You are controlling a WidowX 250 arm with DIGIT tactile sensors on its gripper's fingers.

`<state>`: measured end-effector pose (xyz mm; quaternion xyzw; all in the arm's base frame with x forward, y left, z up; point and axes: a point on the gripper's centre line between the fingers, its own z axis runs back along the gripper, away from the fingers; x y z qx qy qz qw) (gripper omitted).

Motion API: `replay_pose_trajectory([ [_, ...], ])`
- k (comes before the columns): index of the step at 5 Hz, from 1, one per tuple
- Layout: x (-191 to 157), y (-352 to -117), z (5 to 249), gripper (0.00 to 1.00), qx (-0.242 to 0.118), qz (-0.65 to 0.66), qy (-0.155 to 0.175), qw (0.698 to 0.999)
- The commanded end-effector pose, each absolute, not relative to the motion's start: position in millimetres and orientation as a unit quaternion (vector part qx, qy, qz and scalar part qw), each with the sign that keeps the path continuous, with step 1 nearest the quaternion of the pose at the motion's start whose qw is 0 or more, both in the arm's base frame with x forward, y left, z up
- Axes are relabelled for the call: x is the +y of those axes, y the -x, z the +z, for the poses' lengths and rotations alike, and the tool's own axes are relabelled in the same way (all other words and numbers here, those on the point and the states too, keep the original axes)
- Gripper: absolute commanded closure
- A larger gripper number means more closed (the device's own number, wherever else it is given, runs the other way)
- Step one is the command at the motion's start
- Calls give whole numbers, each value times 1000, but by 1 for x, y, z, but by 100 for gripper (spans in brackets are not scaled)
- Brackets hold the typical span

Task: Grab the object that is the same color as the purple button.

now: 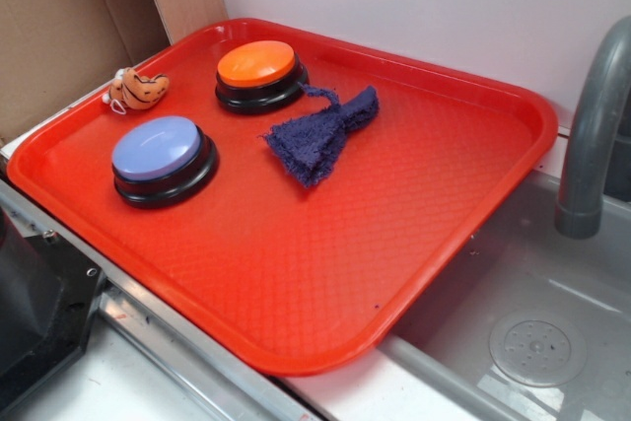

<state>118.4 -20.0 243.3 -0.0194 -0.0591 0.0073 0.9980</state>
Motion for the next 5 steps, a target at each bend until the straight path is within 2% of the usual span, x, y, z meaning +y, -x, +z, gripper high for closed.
replay_pose_trajectory([
  [1,-20,-118,243,0,-59,7,19,998],
  [3,-33,-166,188,0,-77,139,12,987],
  [5,-43,-217,120,0,-76,306,20,949],
])
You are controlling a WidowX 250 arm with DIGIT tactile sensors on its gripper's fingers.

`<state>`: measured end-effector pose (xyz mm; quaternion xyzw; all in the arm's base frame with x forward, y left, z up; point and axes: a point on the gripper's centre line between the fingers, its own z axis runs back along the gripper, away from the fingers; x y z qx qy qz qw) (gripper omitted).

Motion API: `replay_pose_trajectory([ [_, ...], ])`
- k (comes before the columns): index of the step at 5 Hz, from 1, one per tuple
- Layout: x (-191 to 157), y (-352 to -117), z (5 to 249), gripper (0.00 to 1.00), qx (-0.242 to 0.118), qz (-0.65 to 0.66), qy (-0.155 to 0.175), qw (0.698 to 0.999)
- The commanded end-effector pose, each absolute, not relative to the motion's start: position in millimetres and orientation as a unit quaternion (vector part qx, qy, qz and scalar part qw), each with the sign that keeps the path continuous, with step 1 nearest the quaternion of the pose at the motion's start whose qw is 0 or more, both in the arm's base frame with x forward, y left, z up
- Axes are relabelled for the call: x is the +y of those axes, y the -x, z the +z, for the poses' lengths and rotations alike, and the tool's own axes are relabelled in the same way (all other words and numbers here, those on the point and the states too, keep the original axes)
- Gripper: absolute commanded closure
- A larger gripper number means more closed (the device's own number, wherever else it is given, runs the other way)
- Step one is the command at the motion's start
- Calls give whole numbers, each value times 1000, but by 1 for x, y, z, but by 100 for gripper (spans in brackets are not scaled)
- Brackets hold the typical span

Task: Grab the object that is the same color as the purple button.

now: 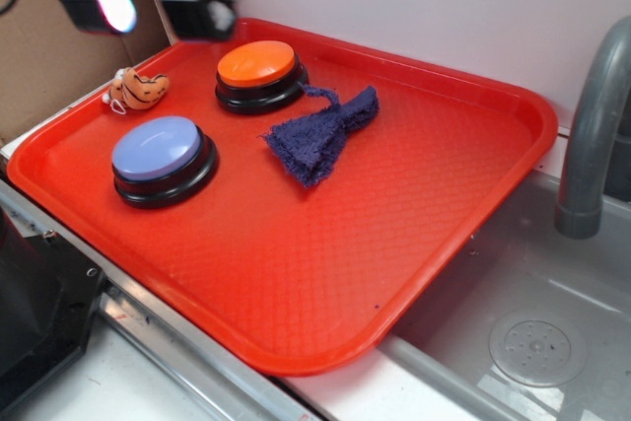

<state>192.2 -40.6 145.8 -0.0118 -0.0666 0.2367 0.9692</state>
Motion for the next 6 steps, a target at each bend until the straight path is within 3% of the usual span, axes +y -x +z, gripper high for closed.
replay_pose_trajectory([
  [1,-45,-236,93,0,-81,361,17,929],
  [3,-53,-258,51,0,-64,384,9,921],
  [6,-29,-267,22,0,-45,409,-12,911],
])
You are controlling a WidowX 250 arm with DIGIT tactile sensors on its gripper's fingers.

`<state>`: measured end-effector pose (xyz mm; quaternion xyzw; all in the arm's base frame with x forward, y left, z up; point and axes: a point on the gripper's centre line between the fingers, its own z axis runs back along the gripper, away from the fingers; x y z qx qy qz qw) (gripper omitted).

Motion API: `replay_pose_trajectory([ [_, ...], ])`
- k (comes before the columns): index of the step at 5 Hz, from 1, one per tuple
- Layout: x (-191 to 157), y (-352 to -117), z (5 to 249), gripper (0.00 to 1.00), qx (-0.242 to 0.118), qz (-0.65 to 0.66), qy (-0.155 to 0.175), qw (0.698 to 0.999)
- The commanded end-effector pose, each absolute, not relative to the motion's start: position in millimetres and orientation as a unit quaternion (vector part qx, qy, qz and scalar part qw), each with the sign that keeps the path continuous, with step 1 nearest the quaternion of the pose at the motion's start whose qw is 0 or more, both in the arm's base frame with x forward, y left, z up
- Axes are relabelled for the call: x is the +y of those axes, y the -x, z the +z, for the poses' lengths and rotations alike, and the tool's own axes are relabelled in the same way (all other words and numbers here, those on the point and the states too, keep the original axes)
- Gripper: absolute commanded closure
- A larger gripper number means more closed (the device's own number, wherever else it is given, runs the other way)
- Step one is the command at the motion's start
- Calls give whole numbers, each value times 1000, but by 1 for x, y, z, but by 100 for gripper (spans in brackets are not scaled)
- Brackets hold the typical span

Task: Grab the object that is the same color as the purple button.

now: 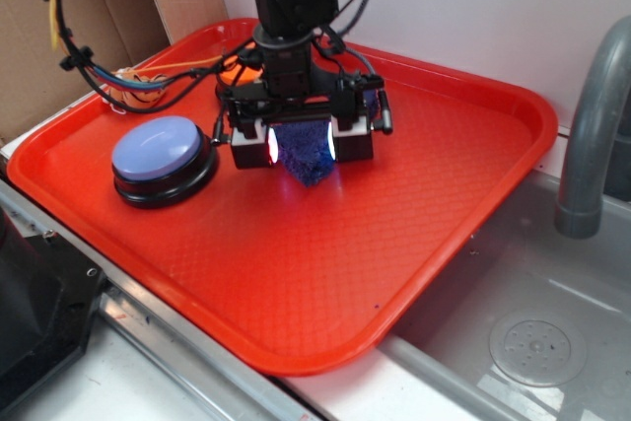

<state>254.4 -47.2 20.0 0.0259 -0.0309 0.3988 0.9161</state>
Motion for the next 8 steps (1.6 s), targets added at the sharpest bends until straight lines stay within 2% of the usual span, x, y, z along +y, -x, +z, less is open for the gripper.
replay_pose_trajectory([
  [1,-29,-267,22,36,-59,402,-6,914],
  [2,-27,-265,29,100,-78,402,-23,912],
  [3,-28,-264,33,100,-81,396,-16,914],
  [4,-28,-264,37,100,-86,392,-26,916],
  [6,-35,-270,75,100,-69,327,-44,941],
  [7,-33,-270,115,100,-44,242,-52,968],
  [8,-24,-265,160,100,-38,176,-50,982],
])
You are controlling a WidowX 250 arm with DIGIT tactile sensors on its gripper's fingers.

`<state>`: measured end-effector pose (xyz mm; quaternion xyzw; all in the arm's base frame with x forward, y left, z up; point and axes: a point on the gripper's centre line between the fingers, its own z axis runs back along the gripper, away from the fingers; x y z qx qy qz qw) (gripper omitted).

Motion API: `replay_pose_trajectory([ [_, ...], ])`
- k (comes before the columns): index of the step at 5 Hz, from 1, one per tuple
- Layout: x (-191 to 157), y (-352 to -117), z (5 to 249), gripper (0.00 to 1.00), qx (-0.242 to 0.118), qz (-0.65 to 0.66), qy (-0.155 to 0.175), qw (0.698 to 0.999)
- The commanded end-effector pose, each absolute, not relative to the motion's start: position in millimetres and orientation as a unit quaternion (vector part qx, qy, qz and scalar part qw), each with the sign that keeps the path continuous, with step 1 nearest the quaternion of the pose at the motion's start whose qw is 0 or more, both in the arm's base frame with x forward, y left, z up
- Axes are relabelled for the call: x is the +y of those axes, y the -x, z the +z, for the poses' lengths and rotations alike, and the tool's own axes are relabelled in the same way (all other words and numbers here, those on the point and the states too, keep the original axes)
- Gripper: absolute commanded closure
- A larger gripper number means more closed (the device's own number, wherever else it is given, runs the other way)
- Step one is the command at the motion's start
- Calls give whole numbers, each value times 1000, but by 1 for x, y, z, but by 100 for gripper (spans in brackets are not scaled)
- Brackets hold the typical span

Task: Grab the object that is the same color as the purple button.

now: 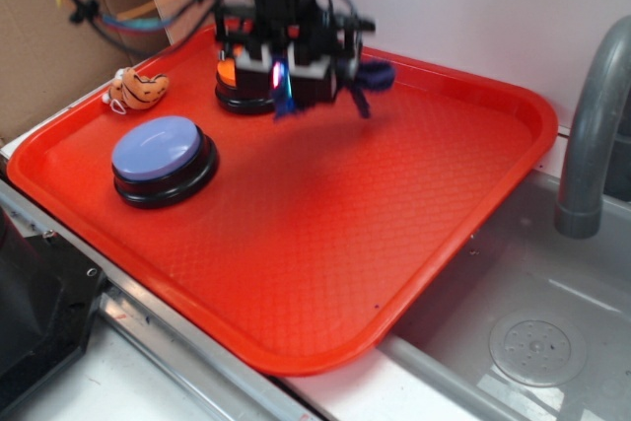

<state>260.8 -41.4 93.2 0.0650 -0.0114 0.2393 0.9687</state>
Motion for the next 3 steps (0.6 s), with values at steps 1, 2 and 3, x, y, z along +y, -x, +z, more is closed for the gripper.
replay_pose_trajectory([
  [1,-16,-250,203,100,-47,114,-33,992],
  [2,-8,-240,228,100,-53,60,-16,997],
  [3,1,-238,221,100,-52,57,29,997],
])
